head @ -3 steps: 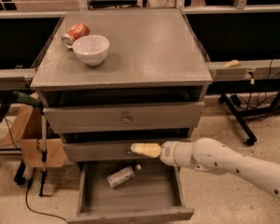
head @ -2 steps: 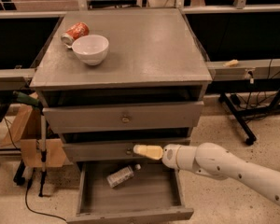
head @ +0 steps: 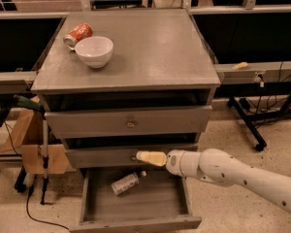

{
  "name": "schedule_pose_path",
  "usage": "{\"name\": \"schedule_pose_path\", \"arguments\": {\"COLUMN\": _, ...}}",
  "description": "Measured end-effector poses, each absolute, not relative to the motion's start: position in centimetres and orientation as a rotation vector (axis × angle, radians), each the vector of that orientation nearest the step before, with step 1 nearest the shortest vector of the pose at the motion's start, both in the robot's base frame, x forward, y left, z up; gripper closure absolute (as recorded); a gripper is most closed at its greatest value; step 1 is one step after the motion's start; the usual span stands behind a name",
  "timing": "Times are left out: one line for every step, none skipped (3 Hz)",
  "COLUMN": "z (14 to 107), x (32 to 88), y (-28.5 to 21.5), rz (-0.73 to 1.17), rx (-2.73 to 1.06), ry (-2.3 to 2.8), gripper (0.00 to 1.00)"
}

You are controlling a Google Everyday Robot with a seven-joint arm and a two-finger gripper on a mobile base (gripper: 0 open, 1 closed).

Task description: Pick blue plastic bottle from bottom drawer and place on counter

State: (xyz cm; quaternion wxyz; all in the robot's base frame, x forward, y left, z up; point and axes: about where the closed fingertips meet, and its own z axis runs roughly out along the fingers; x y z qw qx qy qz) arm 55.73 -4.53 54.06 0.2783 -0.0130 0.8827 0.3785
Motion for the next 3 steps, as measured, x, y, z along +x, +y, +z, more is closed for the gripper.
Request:
{"name": "schedule_pose_path", "arguments": {"z": 51.4, "x": 56.1, "y": -3.4, "rz": 0.945, "rx": -0.017, "ry": 2.414, "gripper": 0.00}}
{"name": "schedule_pose_path", "arguments": {"z": 47.4, "x": 56.3, "y": -3.8, "rz": 0.830, "rx": 0.112, "ry": 2.486, "gripper": 0.00}}
{"name": "schedule_pose_path", "arguments": {"z": 42.6, "x": 56.5, "y": -3.7, "rz": 0.721, "rx": 0.243, "ry": 2.549, "gripper": 0.00}}
